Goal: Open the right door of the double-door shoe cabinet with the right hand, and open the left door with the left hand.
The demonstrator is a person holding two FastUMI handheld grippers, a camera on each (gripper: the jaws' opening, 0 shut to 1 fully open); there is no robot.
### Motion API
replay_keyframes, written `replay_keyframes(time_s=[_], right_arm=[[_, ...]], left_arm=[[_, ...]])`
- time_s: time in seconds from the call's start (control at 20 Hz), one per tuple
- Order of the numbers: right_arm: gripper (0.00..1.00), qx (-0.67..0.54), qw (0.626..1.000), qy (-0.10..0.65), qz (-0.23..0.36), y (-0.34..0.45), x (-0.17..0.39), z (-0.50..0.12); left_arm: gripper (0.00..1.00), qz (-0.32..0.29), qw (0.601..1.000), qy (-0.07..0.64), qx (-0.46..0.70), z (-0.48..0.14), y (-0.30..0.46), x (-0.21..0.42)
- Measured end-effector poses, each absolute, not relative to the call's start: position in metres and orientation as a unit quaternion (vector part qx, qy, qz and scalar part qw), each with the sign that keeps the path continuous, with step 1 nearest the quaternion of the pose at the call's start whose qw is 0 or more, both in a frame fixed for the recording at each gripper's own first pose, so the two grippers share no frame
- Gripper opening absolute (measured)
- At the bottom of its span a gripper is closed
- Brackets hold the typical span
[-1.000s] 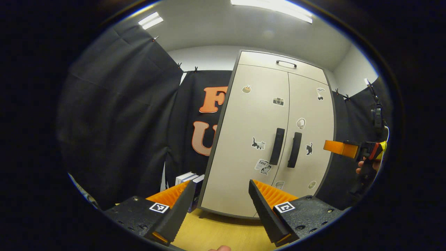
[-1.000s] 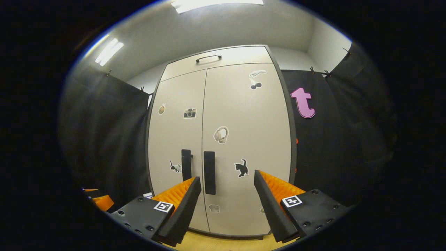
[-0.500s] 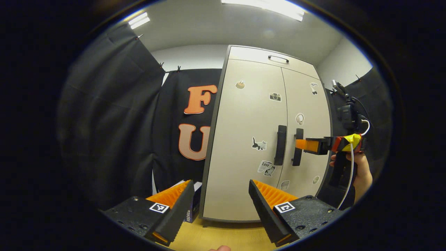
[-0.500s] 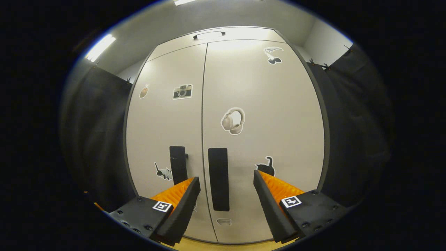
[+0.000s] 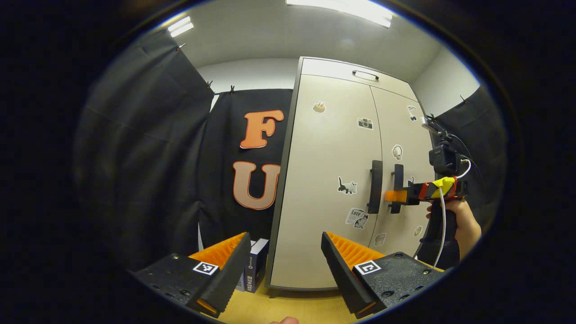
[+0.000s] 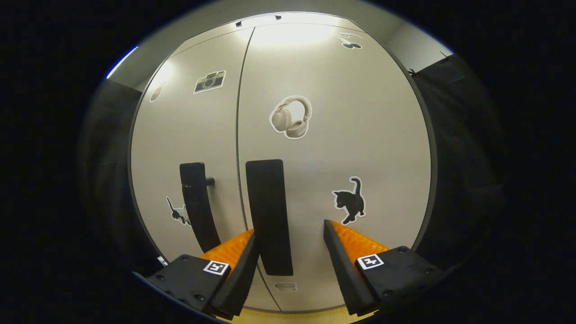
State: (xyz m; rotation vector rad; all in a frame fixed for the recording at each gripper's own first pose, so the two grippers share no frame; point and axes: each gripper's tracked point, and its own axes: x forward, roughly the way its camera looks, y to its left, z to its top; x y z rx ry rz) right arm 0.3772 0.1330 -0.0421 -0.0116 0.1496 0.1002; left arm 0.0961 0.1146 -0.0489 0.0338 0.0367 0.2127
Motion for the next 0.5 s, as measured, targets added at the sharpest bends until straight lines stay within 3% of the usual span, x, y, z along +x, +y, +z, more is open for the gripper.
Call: replay_keyframes(time_s=[0.2,0.3,0.35,0.4,0.5], right_arm=[[0.78,-0.036,0.996,0.058,0.058,0.141,0.373,-0.043],[0.62,-0.031,0.994,0.070,0.076,0.152,0.373,-0.049],[0.39,-0.027,0.994,0.068,0.079,0.152,0.372,-0.047],[0.39,-0.029,0.994,0.069,0.082,0.152,0.373,-0.049],[0.30,-0.037,0.993,0.065,0.090,0.152,0.372,-0.050]], left_arm=[[0.94,0.087,0.996,0.020,0.031,-0.048,0.099,0.103],[0.94,0.076,0.997,0.019,0.028,-0.046,0.088,0.105],[0.94,0.069,0.997,0.018,0.022,-0.046,0.083,0.105],[0.94,0.065,0.998,0.018,0.019,-0.046,0.078,0.104],[0.94,0.061,0.998,0.019,0.019,-0.048,0.072,0.102]])
